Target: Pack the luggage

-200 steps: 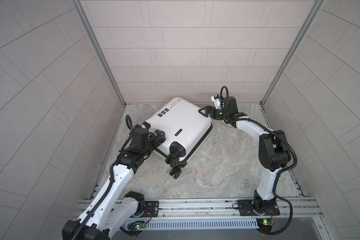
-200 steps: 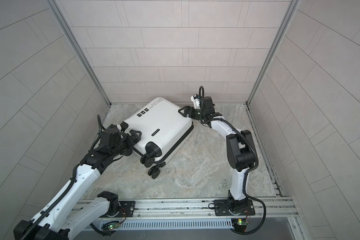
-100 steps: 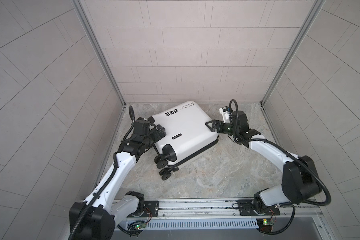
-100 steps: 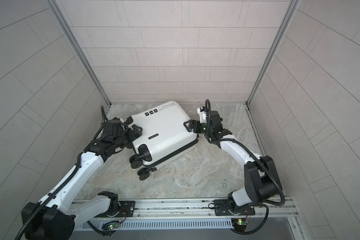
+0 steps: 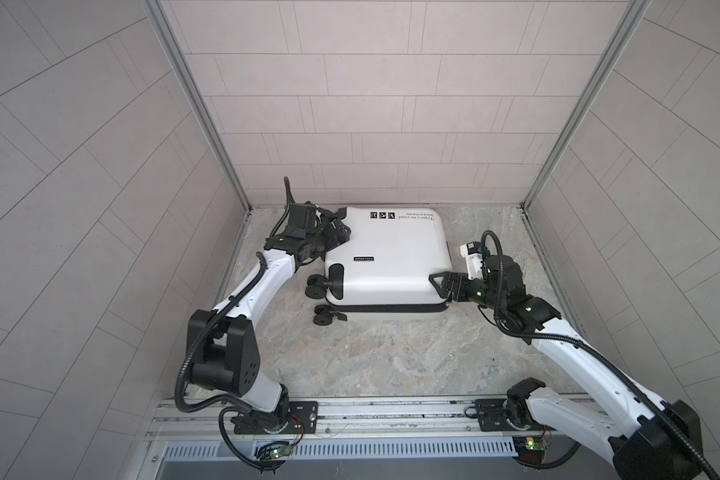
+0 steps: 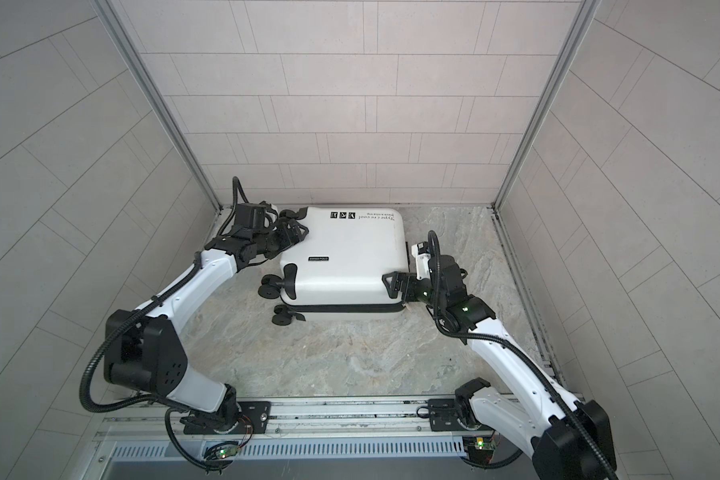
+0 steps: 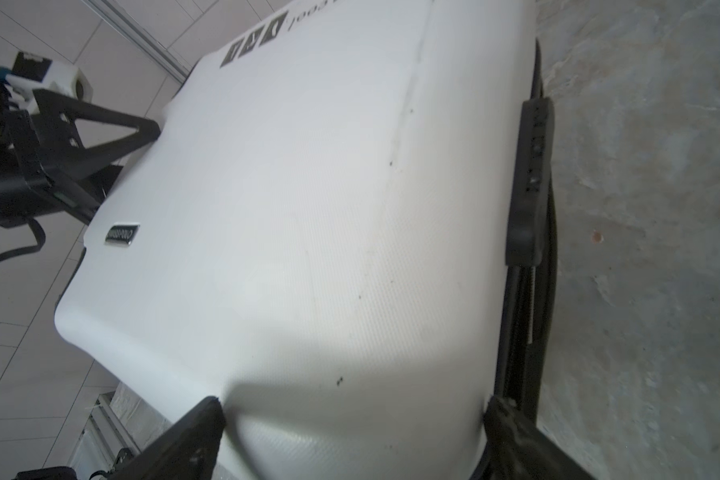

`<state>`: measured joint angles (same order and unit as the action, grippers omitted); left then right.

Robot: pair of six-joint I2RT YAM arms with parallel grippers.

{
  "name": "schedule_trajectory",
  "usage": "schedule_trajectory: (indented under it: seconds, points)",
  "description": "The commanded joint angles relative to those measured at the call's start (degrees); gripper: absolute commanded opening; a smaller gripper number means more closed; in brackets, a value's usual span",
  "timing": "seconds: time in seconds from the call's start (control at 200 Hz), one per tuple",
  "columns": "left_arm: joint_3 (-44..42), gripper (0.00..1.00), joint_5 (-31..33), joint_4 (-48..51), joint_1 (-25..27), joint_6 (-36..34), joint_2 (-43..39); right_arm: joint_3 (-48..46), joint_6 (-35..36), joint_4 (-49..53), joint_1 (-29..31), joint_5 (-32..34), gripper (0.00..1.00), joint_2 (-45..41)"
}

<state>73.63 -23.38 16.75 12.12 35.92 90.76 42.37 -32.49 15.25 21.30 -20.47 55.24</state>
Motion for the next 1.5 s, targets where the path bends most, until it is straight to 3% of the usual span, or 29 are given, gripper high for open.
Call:
schedule_trajectory:
  seconds: [0.0,0.2,0.395,0.565,0.786,0.976,1.271,1.496]
  points:
    - [3.28,0.91,-7.95,1.05,1.86,-1.29,1.02,1.36,2.99,13.53,0.22,6.54,0.99,-1.30]
    - [9.10,0.91,1.20,15.05,1.89,-5.71,-7.06,6.37,2.93,14.36,-4.95,6.07,1.00,-0.73]
    - [6.80,0.91,8.51,25.77,4.06,-5.24,-20.06,14.29,2.85,11.66,-9.54,4.58,1.00,6.93]
    - [0.29,0.91,18.03,29.90,15.78,-1.08,-30.16,19.32,-1.16,5.23,-15.15,1.91,0.99,15.26]
    - [-9.38,0.87,31.27,28.77,34.96,12.13,-40.37,29.81,-5.83,-1.20,-21.26,-5.11,1.00,30.71]
    - [-18.64,0.86,31.02,23.74,42.41,19.61,-40.59,43.85,-5.85,-0.85,-21.84,-10.55,0.99,45.05]
    - [-34.90,0.86,35.27,10.48,41.94,25.76,-44.43,64.79,-5.98,-2.03,-21.82,-19.85,0.93,64.51]
    - [-37.00,0.86,27.91,9.04,31.73,23.29,-44.97,88.83,-1.51,7.80,-21.05,-31.60,0.92,81.15]
